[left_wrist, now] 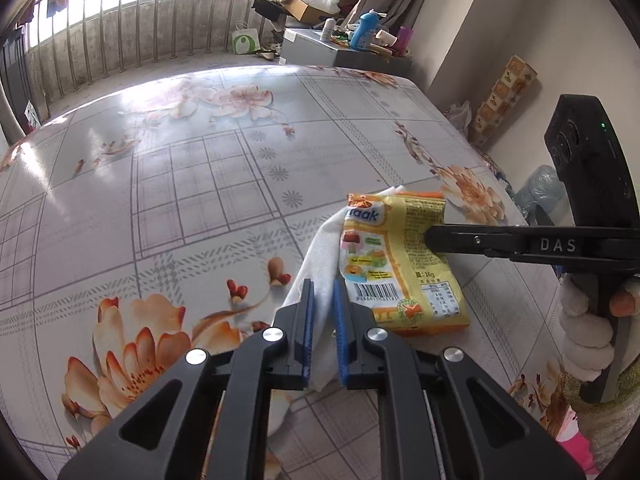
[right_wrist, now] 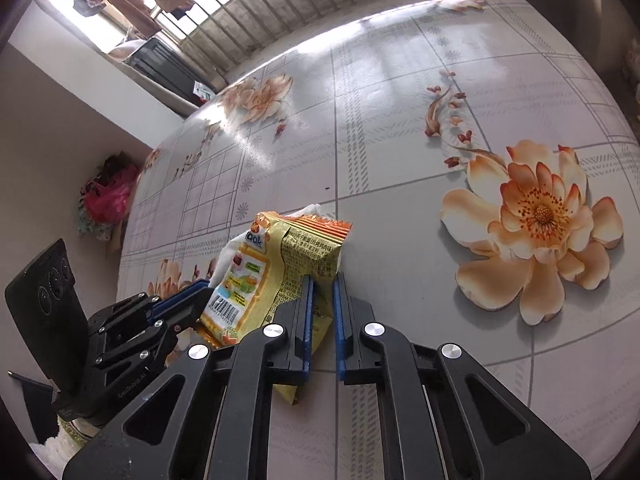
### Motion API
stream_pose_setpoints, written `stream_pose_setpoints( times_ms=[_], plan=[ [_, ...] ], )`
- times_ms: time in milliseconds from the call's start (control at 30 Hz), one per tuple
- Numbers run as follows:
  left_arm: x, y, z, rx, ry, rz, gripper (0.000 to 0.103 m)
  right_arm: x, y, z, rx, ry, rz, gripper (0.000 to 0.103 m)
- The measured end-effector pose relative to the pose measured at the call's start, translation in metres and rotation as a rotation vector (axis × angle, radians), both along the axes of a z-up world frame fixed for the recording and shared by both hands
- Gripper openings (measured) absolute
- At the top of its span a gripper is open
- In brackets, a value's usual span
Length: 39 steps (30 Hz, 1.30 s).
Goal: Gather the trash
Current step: 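Grasp the yellow snack bag with the right gripper while the left gripper grasps the white tissue, then lift the white tissue with the left gripper while the right gripper lifts the yellow bag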
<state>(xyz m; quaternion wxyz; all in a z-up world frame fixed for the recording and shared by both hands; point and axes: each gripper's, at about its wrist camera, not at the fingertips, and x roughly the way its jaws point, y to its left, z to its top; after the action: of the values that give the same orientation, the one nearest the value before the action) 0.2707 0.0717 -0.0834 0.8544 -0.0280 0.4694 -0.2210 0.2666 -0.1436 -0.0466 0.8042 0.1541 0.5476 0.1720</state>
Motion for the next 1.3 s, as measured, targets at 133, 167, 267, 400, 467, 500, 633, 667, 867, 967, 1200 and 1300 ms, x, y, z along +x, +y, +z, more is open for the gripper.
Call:
stream_pose_setpoints(
  times_ms=[133,167,267,400,467,500,633,667,867,967,1200,1300],
  plan=[
    [-0.024,-0.012,0.0,-0.013,0.012,-0.044,0.009,-0.023,-0.016,-0.001,-0.021,-0.006,0.009,0.004],
    [-0.03,-0.015,0.0,-0.018,0.017,-0.058,0.009,-0.032,-0.021,-0.001,-0.023,-0.005,0.004,0.004],
    [-0.052,-0.027,-0.001,-0.044,0.04,-0.113,0.009,-0.062,-0.038,0.002,-0.047,-0.011,-0.021,0.003],
    [-0.082,-0.04,-0.003,-0.082,0.086,-0.161,0.009,-0.102,-0.064,0.005,-0.082,-0.018,-0.067,0.003],
    [-0.095,-0.044,-0.004,-0.107,0.112,-0.187,0.009,-0.117,-0.075,0.007,-0.107,-0.028,-0.097,0.003],
    [-0.1,-0.046,-0.005,-0.119,0.125,-0.196,0.009,-0.124,-0.08,0.008,-0.116,-0.029,-0.117,0.003],
    [-0.114,-0.049,0.0,-0.14,0.126,-0.224,0.009,-0.138,-0.095,0.012,-0.106,-0.045,-0.178,0.003],
    [-0.115,-0.049,0.004,-0.14,0.111,-0.226,0.009,-0.141,-0.098,0.013,-0.101,-0.05,-0.188,0.003],
    [-0.114,-0.051,0.024,-0.106,0.037,-0.24,0.026,-0.139,-0.102,0.016,-0.079,-0.07,-0.214,0.004],
    [-0.111,-0.05,0.027,-0.103,0.022,-0.239,0.036,-0.136,-0.099,0.014,-0.072,-0.071,-0.213,0.004],
    [-0.092,-0.053,0.023,-0.042,0.007,-0.147,0.038,-0.147,-0.103,0.011,-0.067,-0.055,-0.213,0.005],
    [-0.084,-0.051,0.02,-0.007,-0.001,-0.117,0.042,-0.147,-0.102,0.009,-0.069,-0.047,-0.211,0.006]
  ],
)
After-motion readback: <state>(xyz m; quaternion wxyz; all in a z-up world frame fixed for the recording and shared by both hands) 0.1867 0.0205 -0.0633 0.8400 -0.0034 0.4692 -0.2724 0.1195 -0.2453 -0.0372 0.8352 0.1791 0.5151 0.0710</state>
